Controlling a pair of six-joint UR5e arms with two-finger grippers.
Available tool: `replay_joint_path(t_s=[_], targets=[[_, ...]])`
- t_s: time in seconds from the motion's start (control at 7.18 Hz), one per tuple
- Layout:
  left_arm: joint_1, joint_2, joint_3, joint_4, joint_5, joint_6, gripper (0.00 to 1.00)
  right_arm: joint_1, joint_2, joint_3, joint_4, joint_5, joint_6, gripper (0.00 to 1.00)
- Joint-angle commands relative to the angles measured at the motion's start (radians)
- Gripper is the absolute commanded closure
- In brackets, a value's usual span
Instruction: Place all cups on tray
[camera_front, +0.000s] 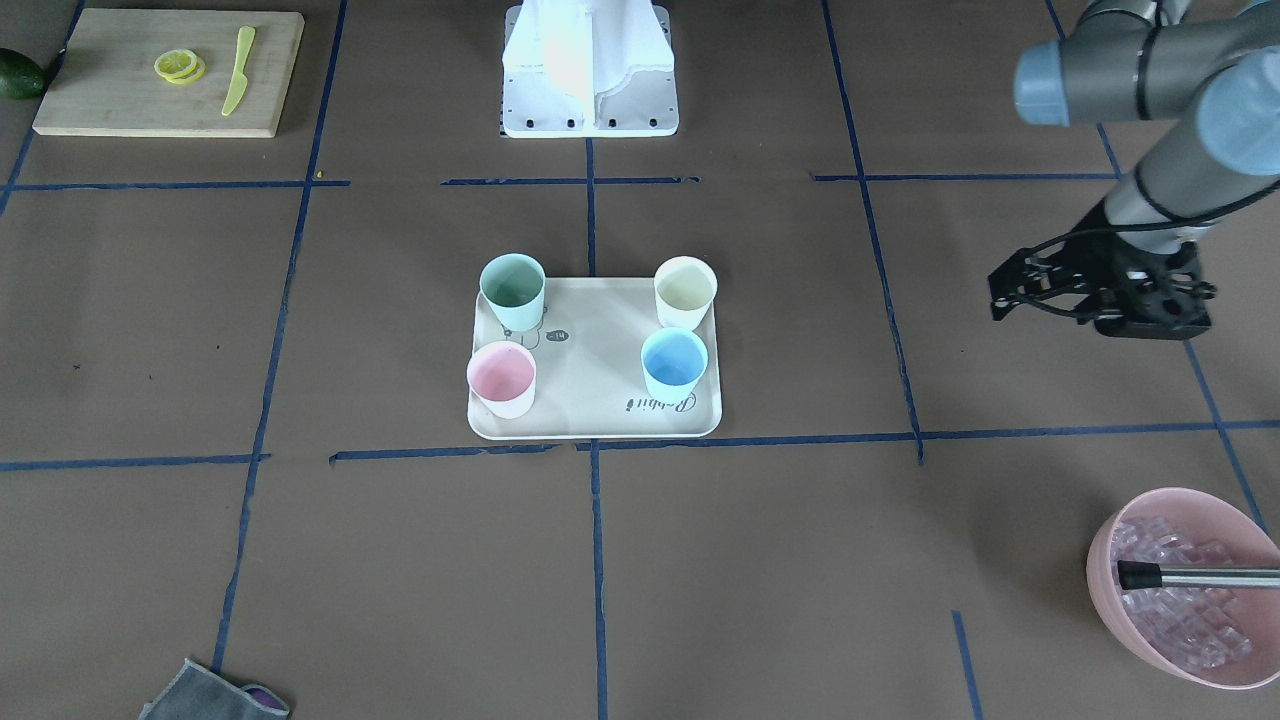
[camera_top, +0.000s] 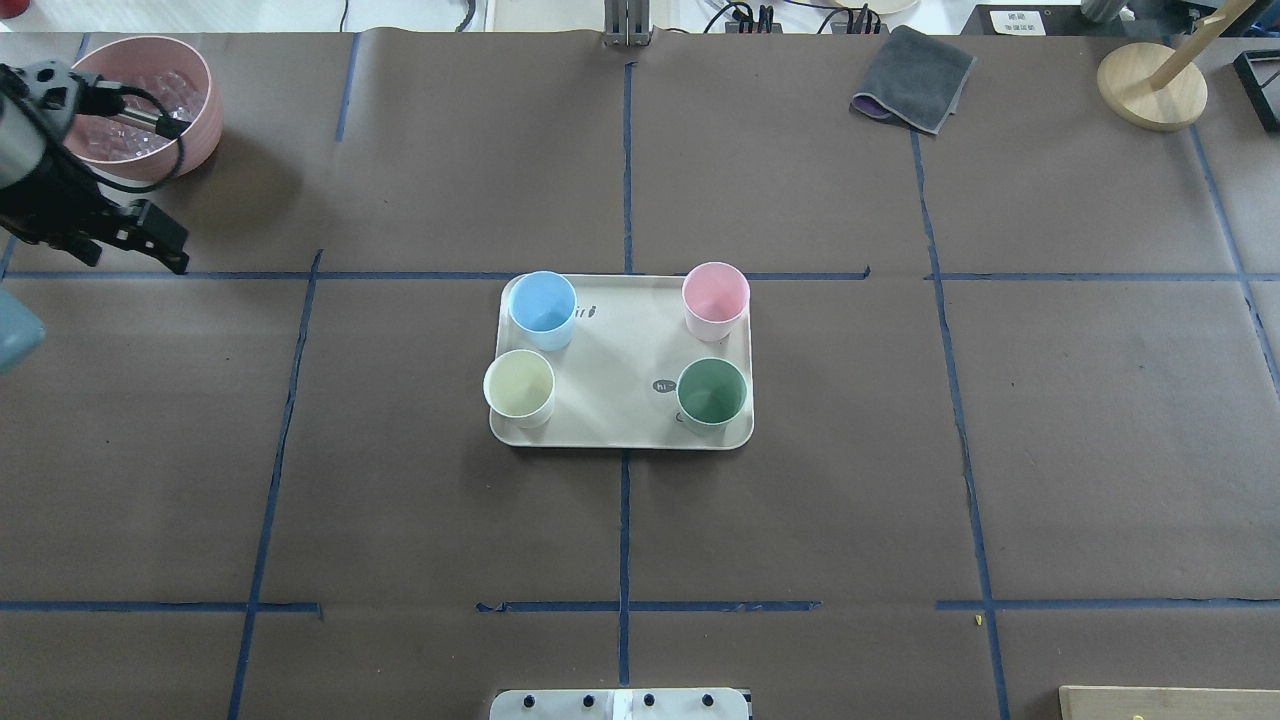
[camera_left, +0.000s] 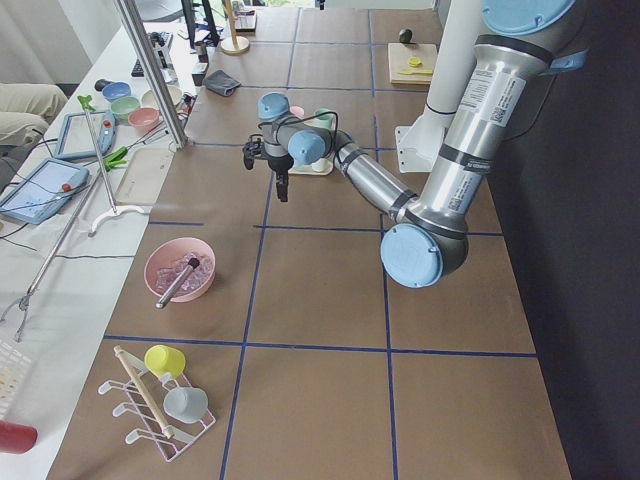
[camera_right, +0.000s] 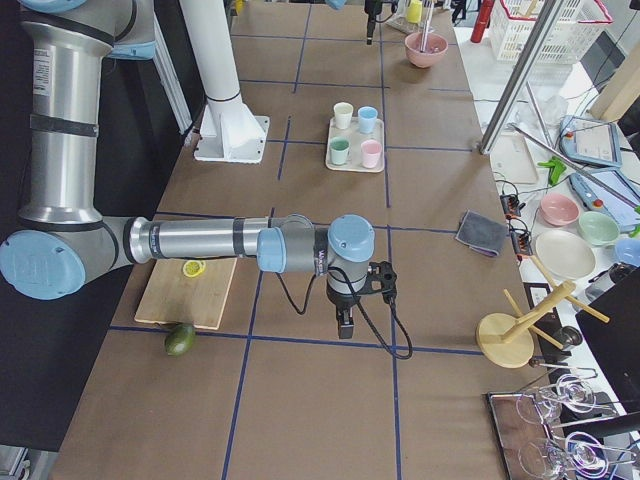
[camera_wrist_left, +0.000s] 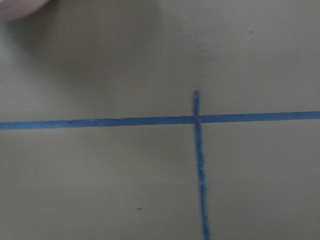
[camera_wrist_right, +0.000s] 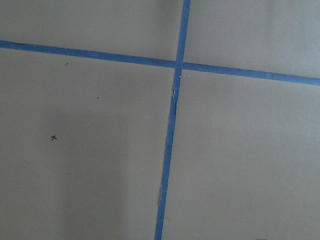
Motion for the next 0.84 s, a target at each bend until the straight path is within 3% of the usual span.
replay_joint_path(t_s=[0.0,0.14,0.28,0.7], targets=[[-0.165,0.104,0.025,0.016,-0.031,0.346,0.0,0.008,-0.008,0.004,0.003,0.005,-0.001,0.0],[-0.246,0.153,0.025,0.056,-0.048,0.387,0.0,0.008,-0.008,0.006,0.003,0.005,-0.001,0.0],[-0.252,0.235,0.013,0.044,-0.048,0.396,0.0,0.008,-0.008,0.003,0.003,0.005,-0.001,0.0],[-0.267,0.258,0.077,0.044,-0.049,0.398,0.0,0.008,-0.008,0.004,0.003,0.006,-0.001,0.0]])
